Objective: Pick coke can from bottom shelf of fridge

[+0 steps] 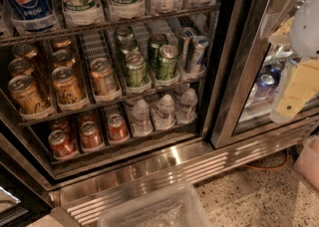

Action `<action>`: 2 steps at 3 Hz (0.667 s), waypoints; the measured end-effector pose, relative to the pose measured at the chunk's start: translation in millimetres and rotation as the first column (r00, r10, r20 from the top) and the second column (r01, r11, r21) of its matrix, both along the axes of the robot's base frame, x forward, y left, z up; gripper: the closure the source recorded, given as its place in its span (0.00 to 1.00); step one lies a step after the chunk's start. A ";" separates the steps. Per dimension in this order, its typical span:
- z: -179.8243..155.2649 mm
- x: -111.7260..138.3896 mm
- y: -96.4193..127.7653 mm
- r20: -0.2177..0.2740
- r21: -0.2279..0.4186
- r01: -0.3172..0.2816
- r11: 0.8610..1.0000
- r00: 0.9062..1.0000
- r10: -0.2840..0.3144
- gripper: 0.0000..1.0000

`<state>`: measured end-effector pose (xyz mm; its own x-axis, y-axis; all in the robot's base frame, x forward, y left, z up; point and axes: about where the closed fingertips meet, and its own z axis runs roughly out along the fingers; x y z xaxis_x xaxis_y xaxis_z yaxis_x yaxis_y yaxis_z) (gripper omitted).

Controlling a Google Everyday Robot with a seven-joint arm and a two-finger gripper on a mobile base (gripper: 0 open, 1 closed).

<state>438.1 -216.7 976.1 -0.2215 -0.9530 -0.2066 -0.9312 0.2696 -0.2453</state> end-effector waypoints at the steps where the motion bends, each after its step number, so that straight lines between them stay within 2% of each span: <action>1: -0.2 -0.1 0.1 0.000 0.000 0.000 1.000 1.000 0.000 0.00; 2: -14.1 -9.0 3.7 0.005 0.024 -0.025 0.999 1.000 0.025 0.00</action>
Offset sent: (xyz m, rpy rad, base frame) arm -0.0205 0.0066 -0.0378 0.0551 0.0101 0.0580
